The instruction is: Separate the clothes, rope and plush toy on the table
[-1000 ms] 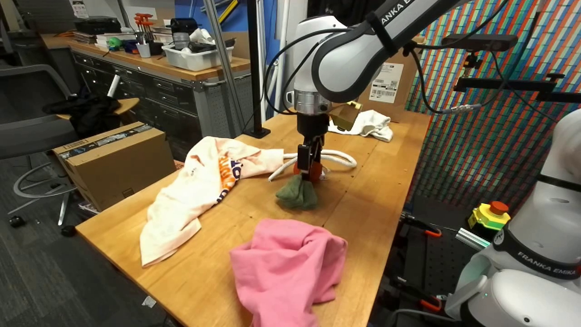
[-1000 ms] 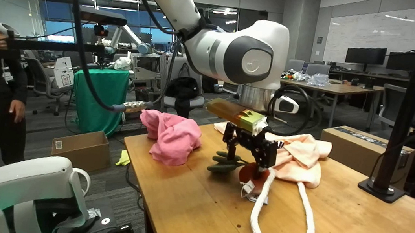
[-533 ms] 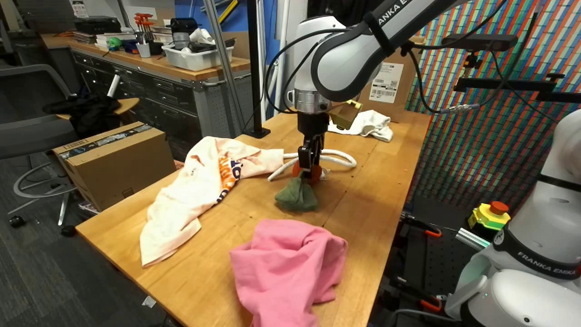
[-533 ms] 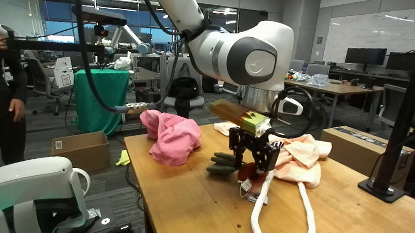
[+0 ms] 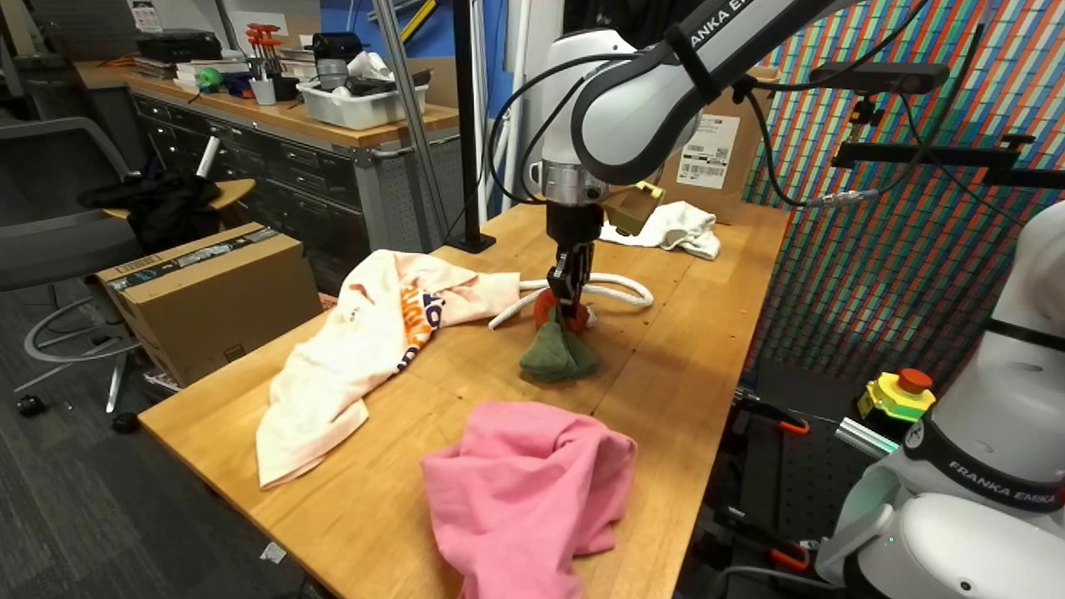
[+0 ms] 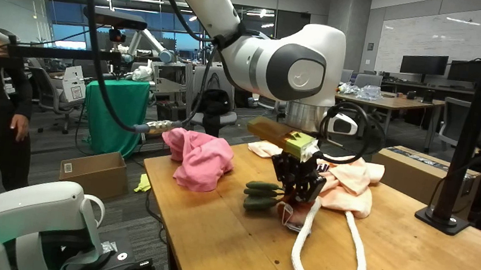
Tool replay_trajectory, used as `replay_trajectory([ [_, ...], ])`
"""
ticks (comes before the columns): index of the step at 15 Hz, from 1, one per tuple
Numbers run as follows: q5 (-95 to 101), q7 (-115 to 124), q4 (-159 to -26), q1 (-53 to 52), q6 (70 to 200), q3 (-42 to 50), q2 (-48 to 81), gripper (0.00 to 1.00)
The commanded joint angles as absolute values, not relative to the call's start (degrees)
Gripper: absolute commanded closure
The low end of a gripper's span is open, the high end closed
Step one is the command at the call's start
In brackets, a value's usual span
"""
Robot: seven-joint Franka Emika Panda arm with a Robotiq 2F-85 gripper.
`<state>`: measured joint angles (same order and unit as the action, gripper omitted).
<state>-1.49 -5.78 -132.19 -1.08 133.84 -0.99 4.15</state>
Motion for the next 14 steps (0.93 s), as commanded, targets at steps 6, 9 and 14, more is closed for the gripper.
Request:
replay_trajectory([
  [6,0.17,-3.94,-132.96,-0.45,136.23,-0.34,0.75,0.92],
  [9,0.65,-3.27,-135.12,-0.04,139.03,0.32,-2.70,0.92],
  [14,0.62,-2.06,-138.94,1.29,143.23,1.69,-9.38,0.92],
])
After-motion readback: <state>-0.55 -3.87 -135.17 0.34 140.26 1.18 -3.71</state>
